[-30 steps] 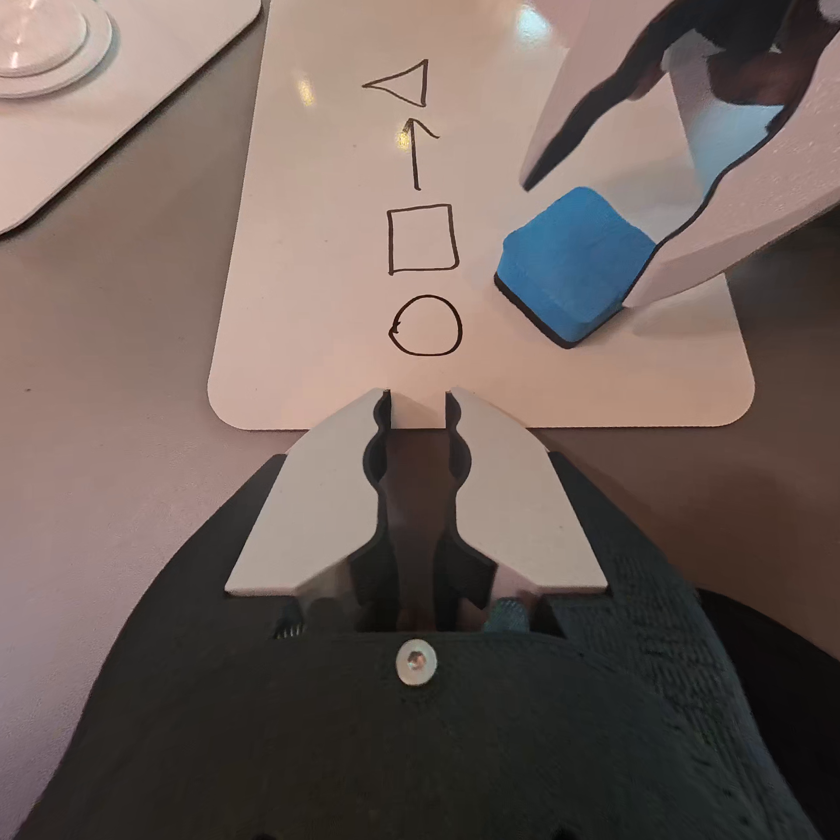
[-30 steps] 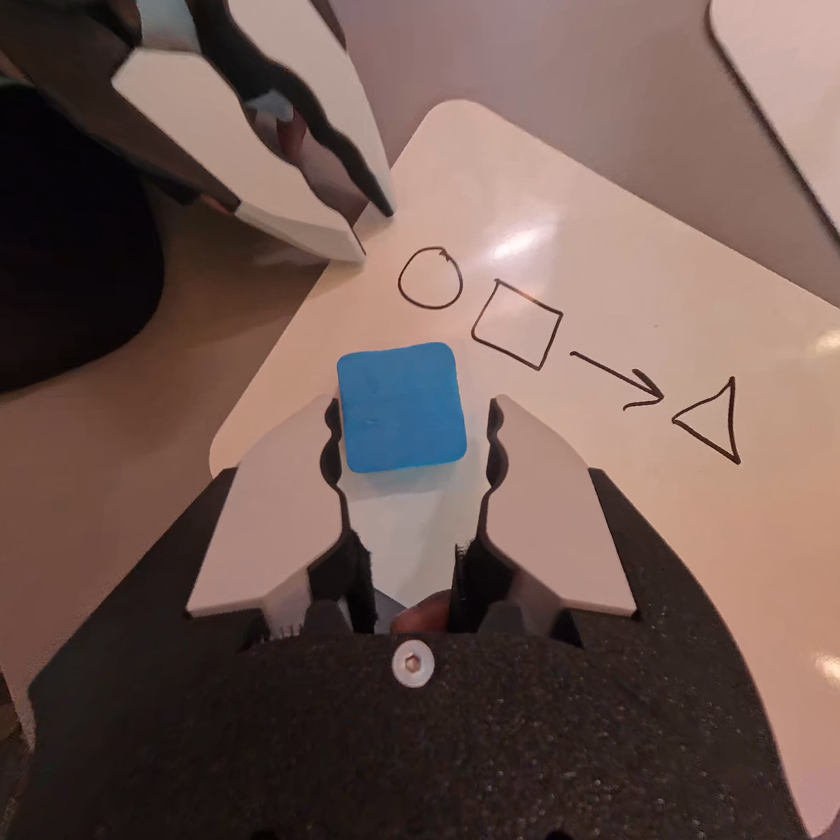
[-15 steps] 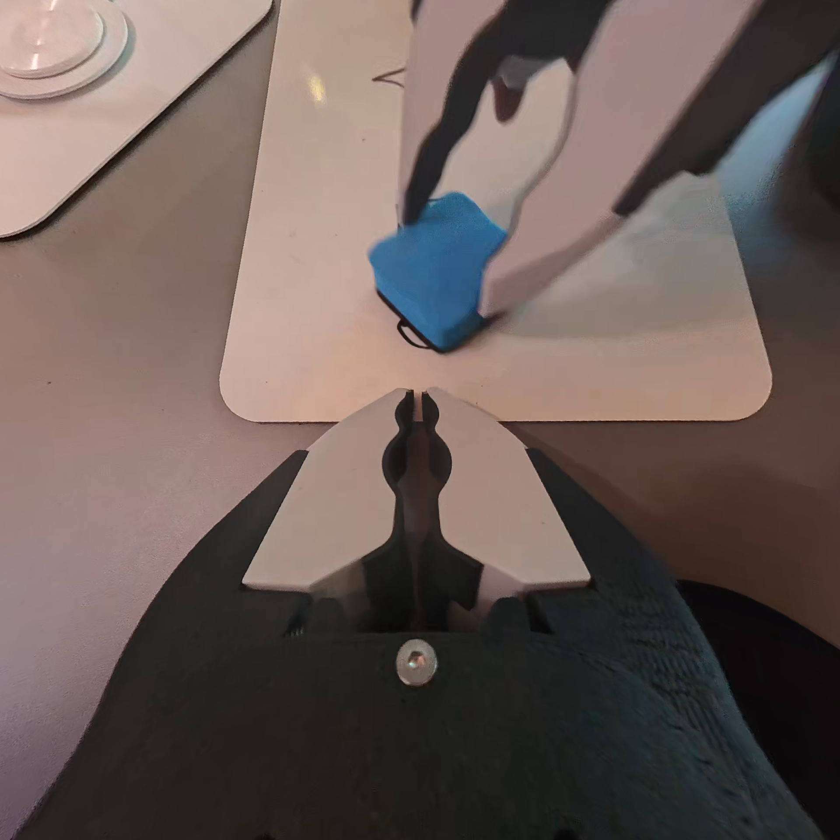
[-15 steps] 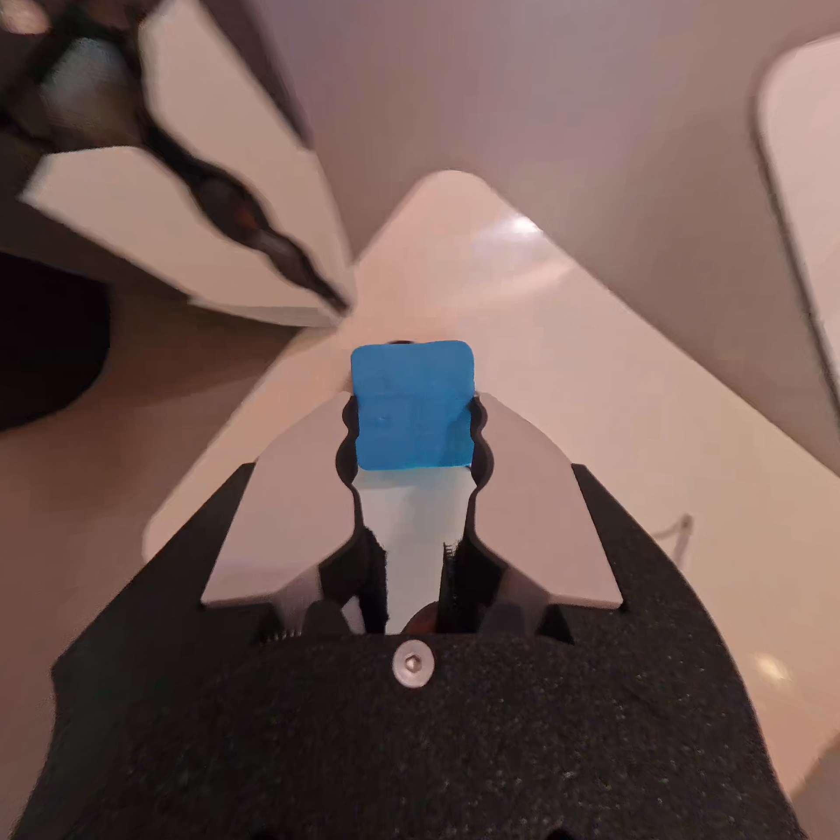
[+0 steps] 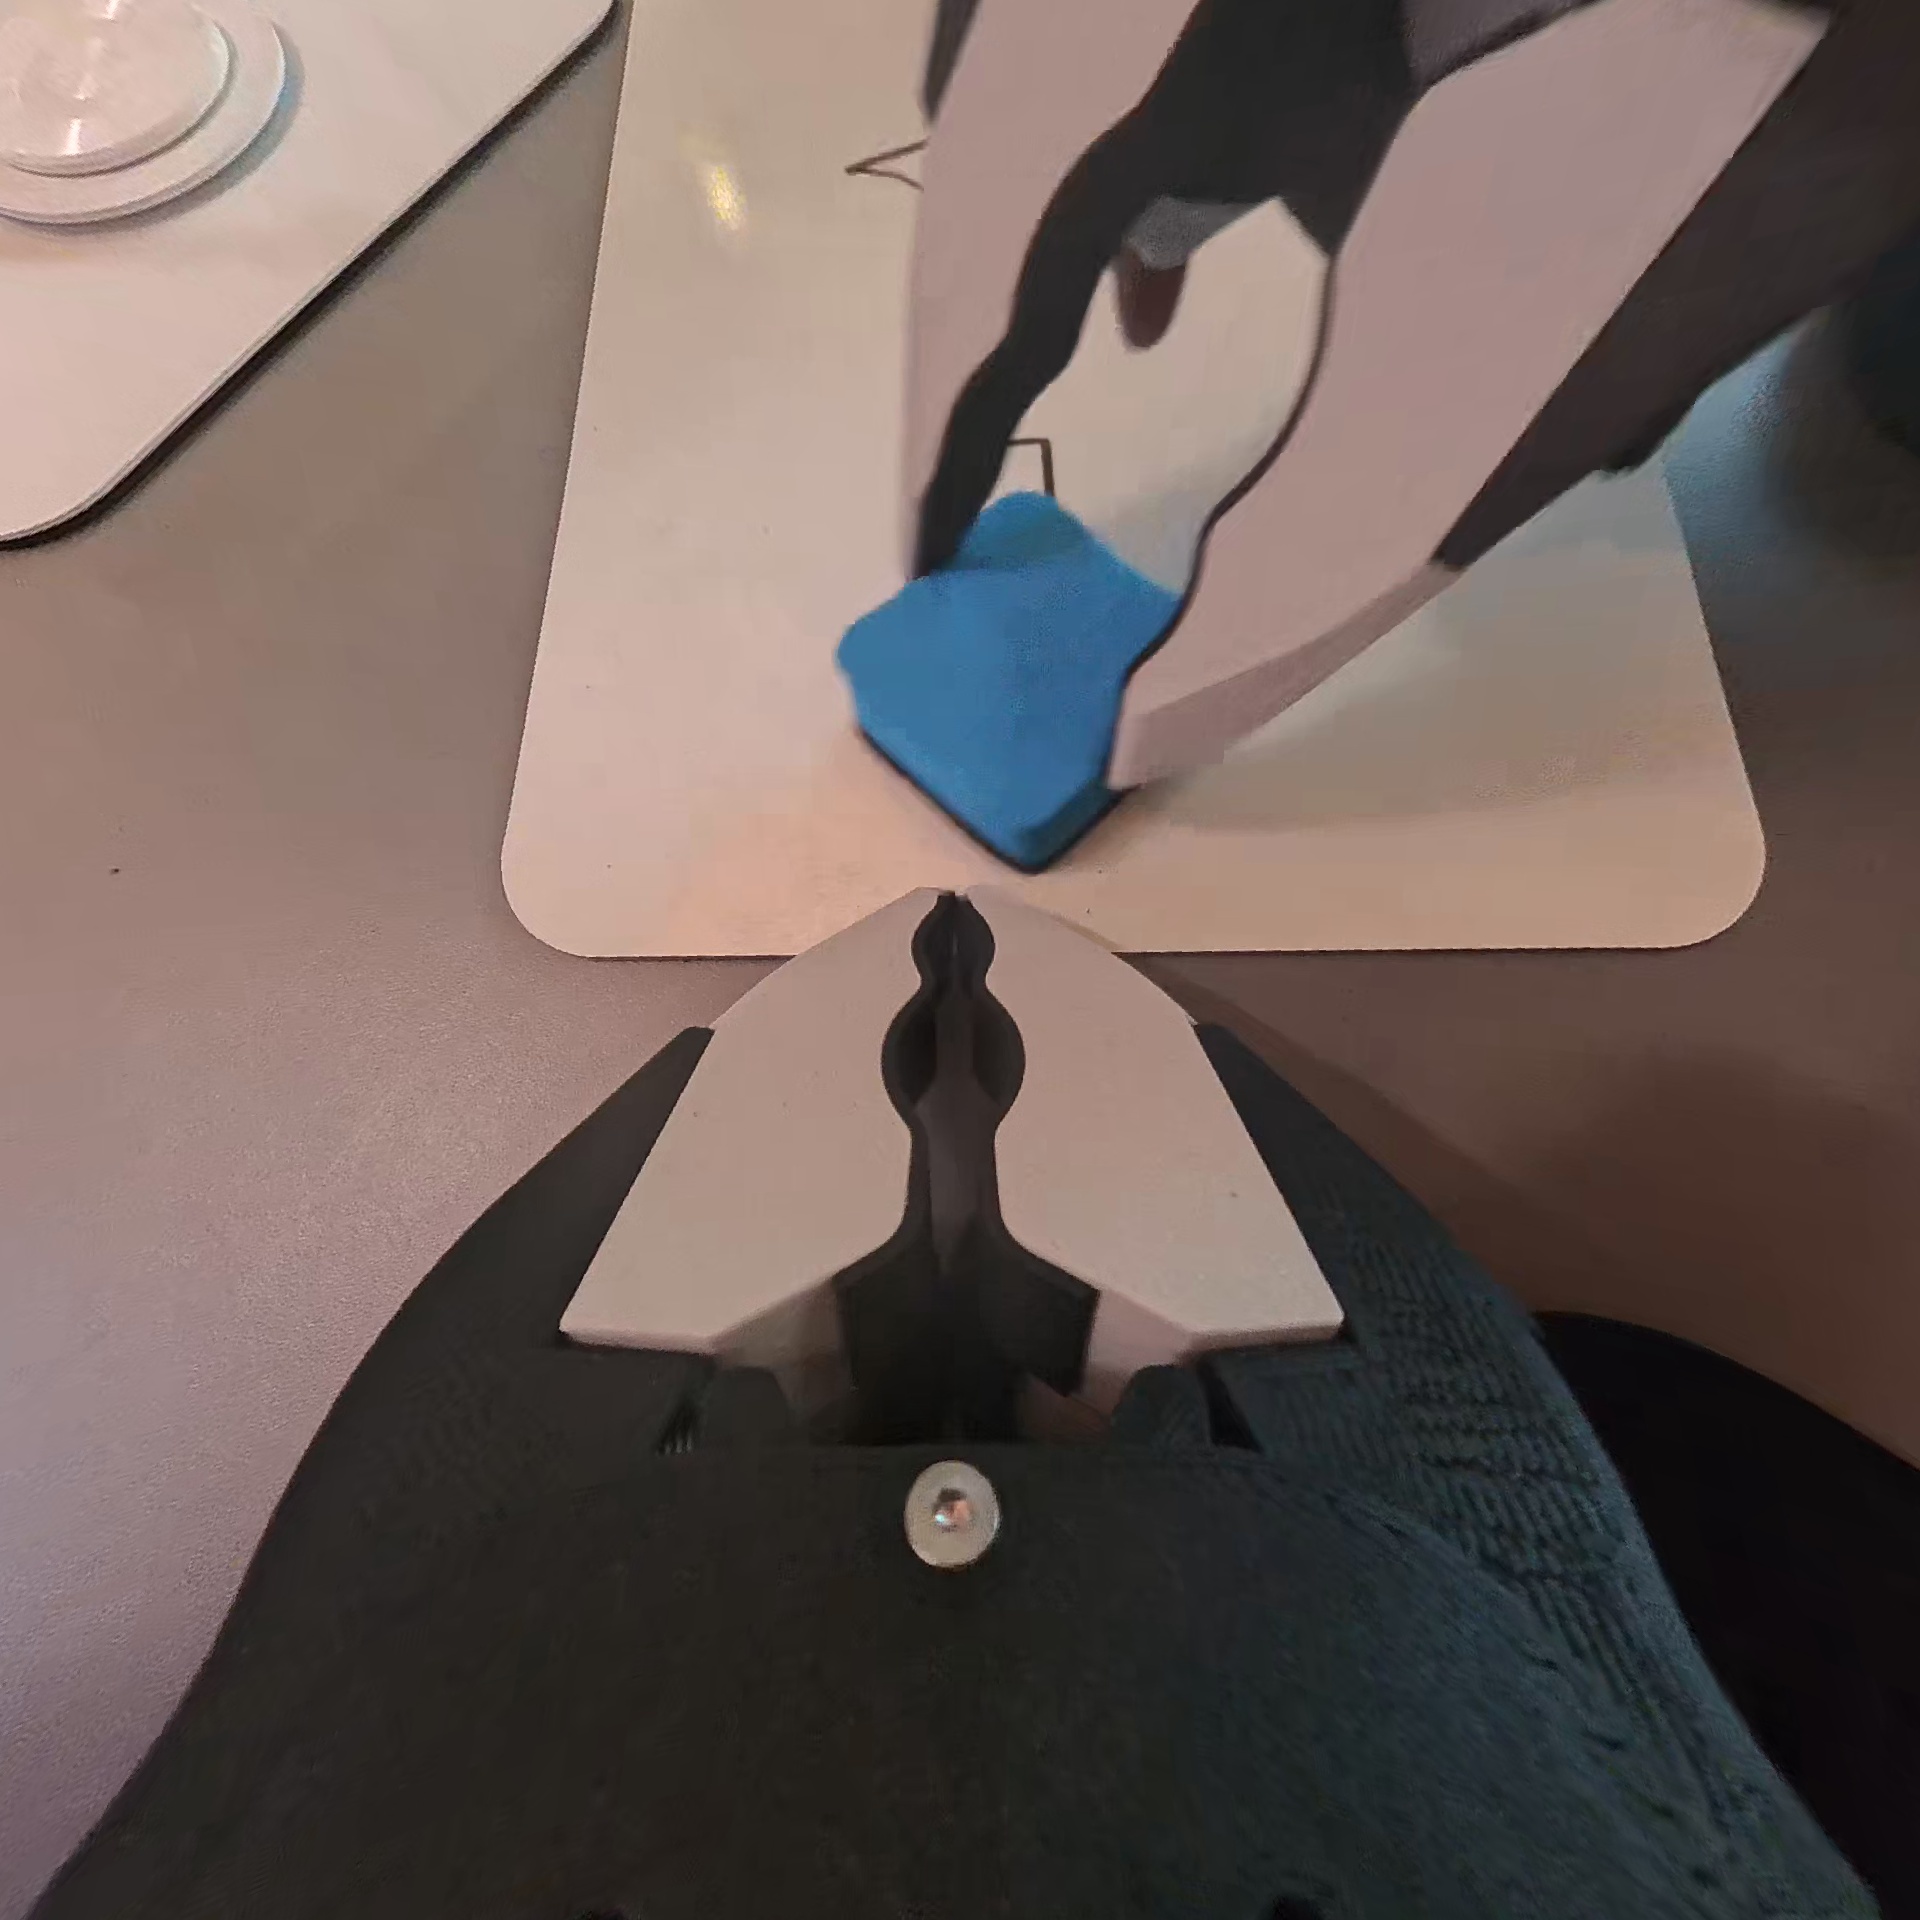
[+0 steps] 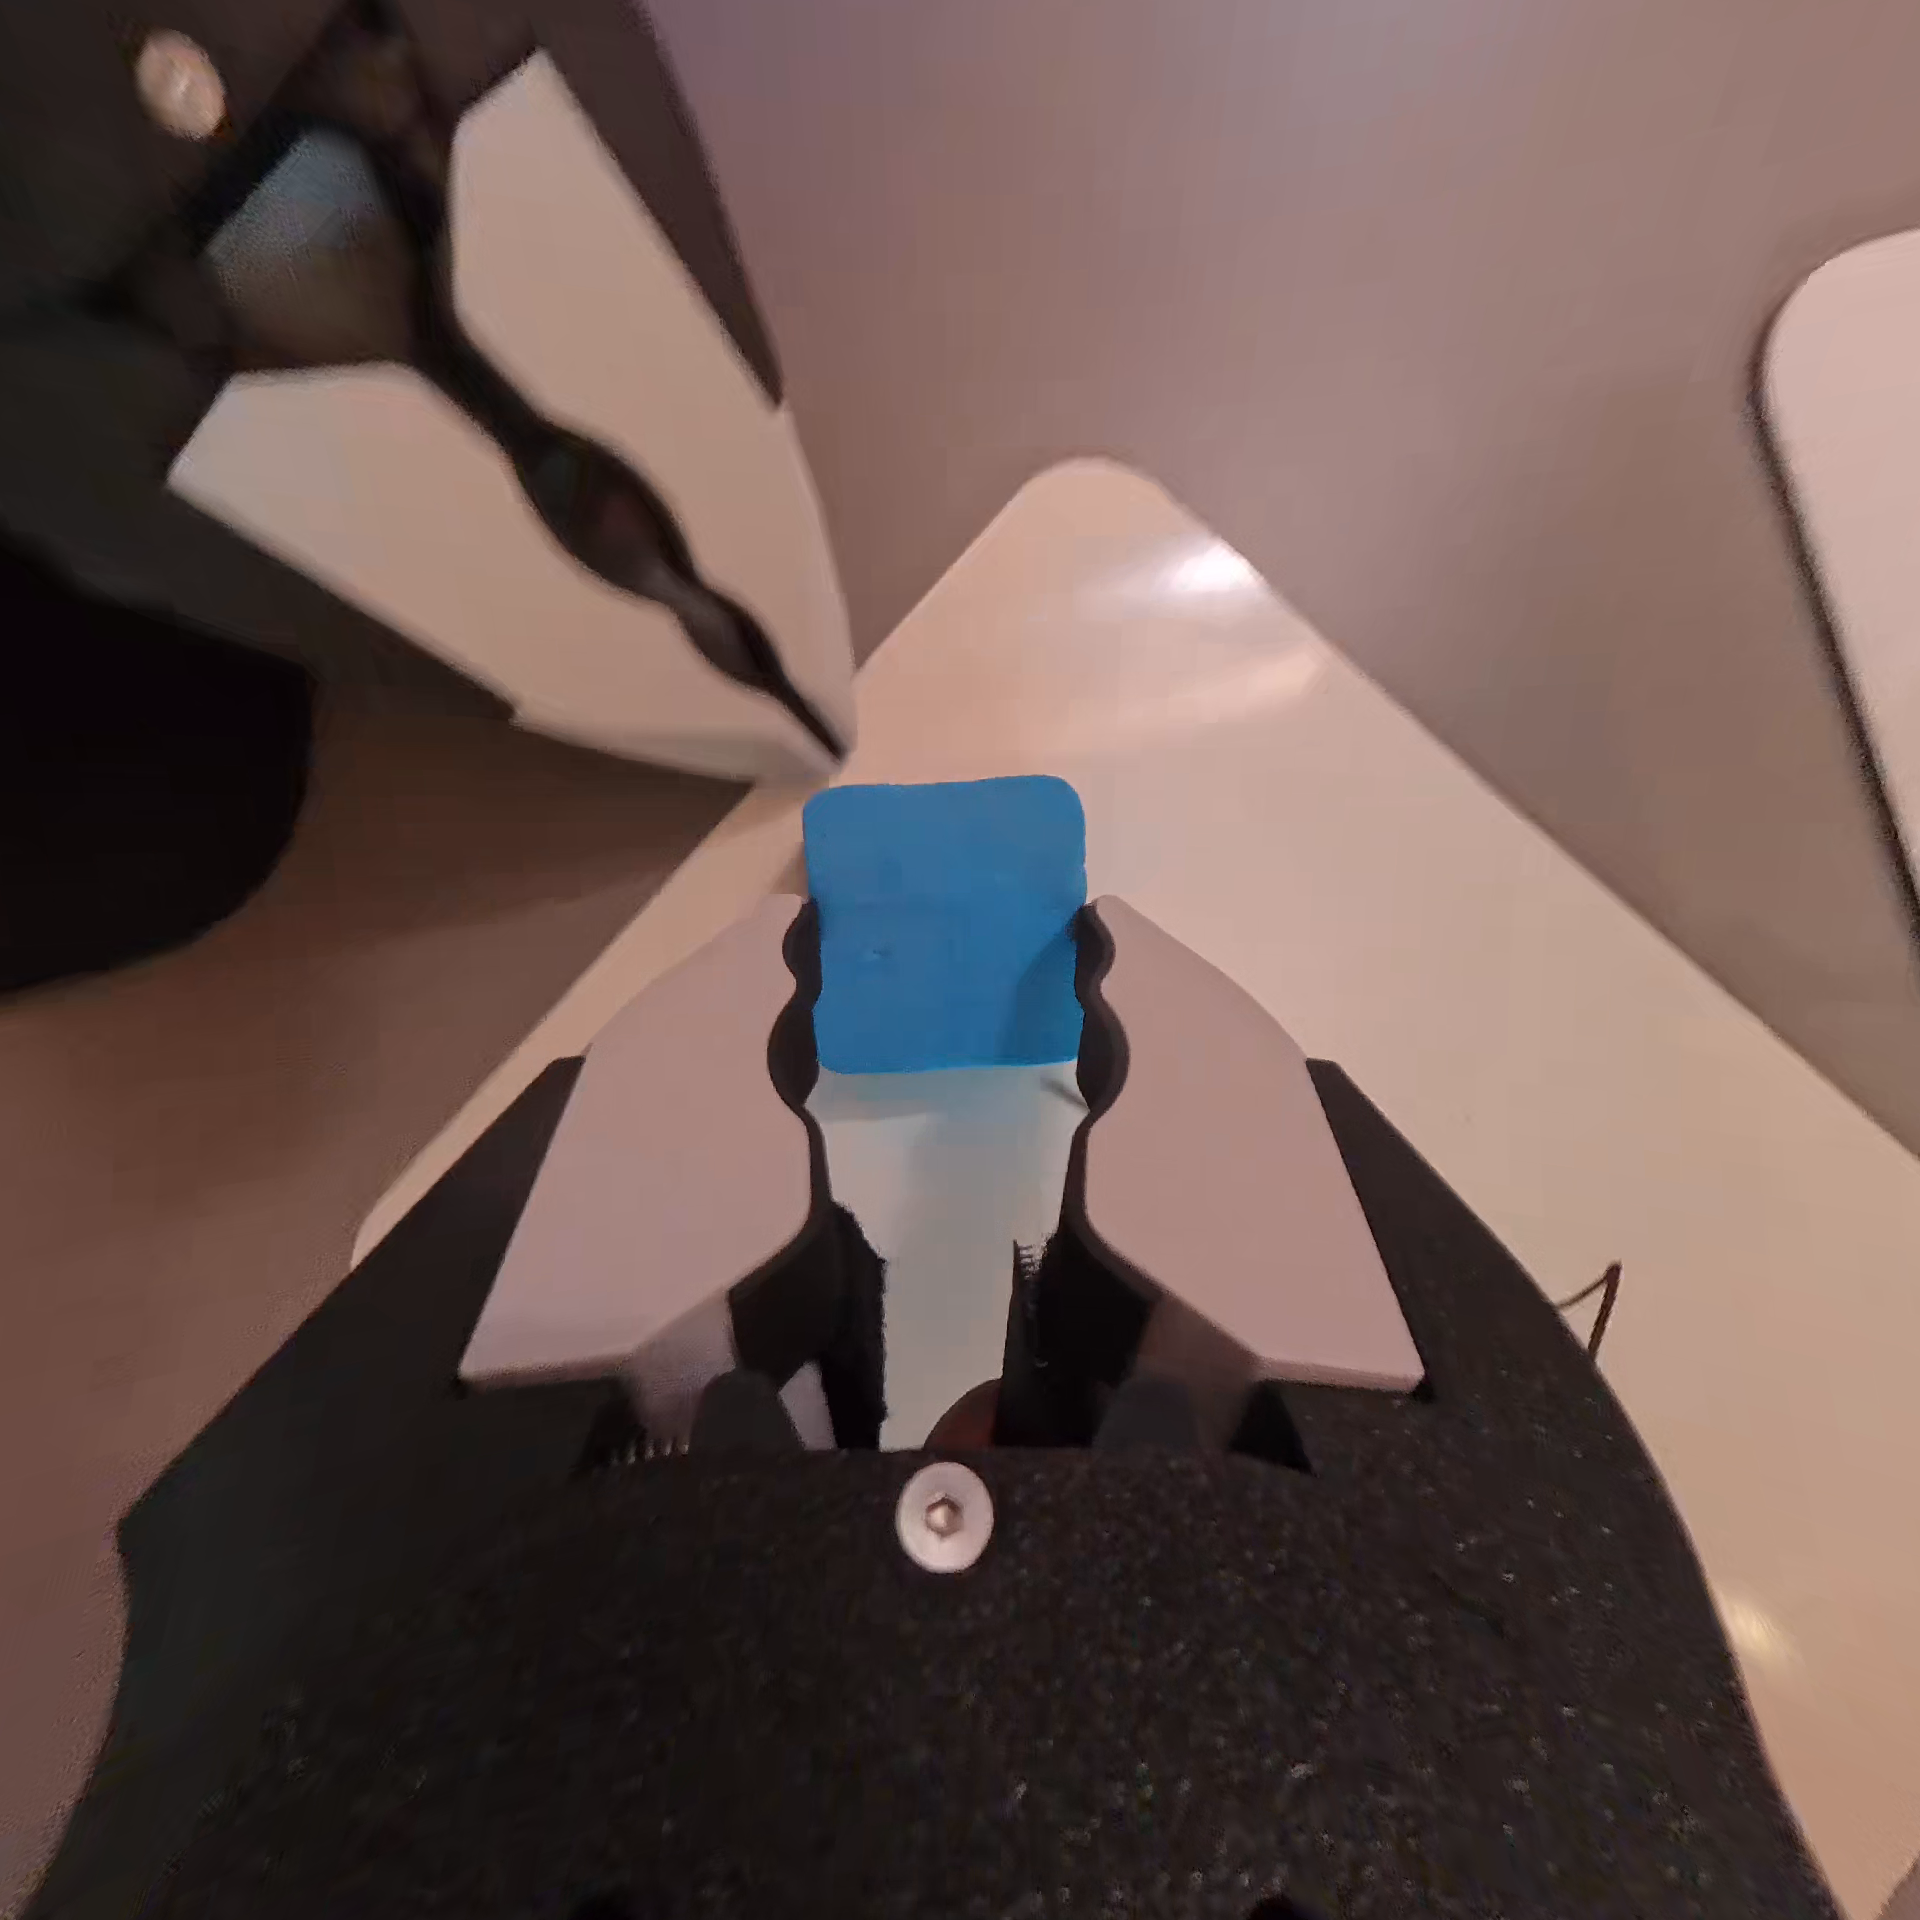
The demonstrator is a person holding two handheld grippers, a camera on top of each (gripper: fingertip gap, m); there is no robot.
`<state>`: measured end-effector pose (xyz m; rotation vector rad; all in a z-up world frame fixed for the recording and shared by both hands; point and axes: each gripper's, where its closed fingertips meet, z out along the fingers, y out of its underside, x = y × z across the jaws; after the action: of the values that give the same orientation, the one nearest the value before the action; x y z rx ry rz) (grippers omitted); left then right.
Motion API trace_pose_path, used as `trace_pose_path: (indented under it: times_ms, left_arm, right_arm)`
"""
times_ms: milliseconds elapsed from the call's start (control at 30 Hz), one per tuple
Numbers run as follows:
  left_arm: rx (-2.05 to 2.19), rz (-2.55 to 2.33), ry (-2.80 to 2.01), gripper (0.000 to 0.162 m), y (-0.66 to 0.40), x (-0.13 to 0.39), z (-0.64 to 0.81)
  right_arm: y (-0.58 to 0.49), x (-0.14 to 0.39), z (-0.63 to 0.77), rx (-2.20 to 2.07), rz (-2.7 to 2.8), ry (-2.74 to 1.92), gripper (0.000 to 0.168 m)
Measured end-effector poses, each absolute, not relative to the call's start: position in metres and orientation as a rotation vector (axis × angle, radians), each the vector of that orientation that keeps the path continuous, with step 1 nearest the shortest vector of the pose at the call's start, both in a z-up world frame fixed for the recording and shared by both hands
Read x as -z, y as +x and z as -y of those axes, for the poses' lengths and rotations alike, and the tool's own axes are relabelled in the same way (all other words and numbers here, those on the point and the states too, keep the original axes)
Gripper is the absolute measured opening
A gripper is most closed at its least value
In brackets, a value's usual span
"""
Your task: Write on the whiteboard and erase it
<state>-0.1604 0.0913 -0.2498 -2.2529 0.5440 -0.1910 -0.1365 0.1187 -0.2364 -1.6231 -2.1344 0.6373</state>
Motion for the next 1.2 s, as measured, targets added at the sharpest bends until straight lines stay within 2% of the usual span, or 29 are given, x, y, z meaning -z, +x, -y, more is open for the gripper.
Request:
trace_pose_path:
  times_ms: [100, 200, 333, 400, 500, 633, 733, 800, 867, 933, 1033, 1100, 1200]
  left_arm:
    - [0.187, -0.548, -2.252, 0.002, -0.160, 0.250, -0.091]
    - [0.186, -0.553, -2.250, 0.002, -0.160, 0.250, -0.091]
    - [0.206, -0.546, -2.253, 0.002, -0.160, 0.250, -0.091]
    - [0.199, -0.553, -2.253, 0.002, -0.160, 0.250, -0.091]
    - [0.192, -0.555, -2.251, 0.002, -0.161, 0.250, -0.091]
    - [0.209, -0.546, -2.256, 0.002, -0.161, 0.250, -0.090]
    - [0.197, -0.556, -2.254, 0.002, -0.161, 0.250, -0.090]
    - [0.194, -0.559, -2.254, 0.002, -0.161, 0.250, -0.090]
    - [0.210, -0.550, -2.256, 0.002, -0.161, 0.250, -0.089]
    - [0.218, -0.548, -2.257, 0.002, -0.162, 0.250, -0.089]
    - [0.204, -0.557, -2.255, 0.002, -0.161, 0.250, -0.089]
    - [0.200, -0.558, -2.255, 0.002, -0.162, 0.250, -0.089]
    - [0.214, -0.551, -2.257, 0.002, -0.162, 0.250, -0.089]
  right_arm:
    - [-0.116, 0.237, -0.174, -0.506, 1.999, -1.791, 0.048]
    - [-0.129, 0.236, -0.184, -0.565, 1.827, -1.783, 0.048]
    - [-0.111, 0.237, -0.156, -0.676, 2.027, -1.700, 0.048]
    - [-0.107, 0.237, -0.197, -0.546, 1.898, -1.808, 0.048]
    - [-0.131, 0.236, -0.191, -0.619, 1.781, -1.746, 0.048]
    - [-0.111, 0.237, -0.161, -0.713, 1.997, -1.674, 0.048]
    - [-0.093, 0.237, -0.241, -0.520, 1.699, -1.886, 0.048]
    - [-0.105, 0.237, -0.244, -0.570, 1.575, -1.868, 0.048]
    - [-0.112, 0.236, -0.211, -0.610, 1.731, -1.706, 0.048]
    - [-0.099, 0.237, -0.210, -0.664, 1.821, -1.775, 0.048]
    - [-0.084, 0.237, -0.276, -0.496, 1.581, -1.933, 0.048]
    - [-0.095, 0.237, -0.272, -0.520, 1.530, -1.883, 0.048]
    - [-0.098, 0.237, -0.234, -0.649, 1.778, -1.751, 0.048]
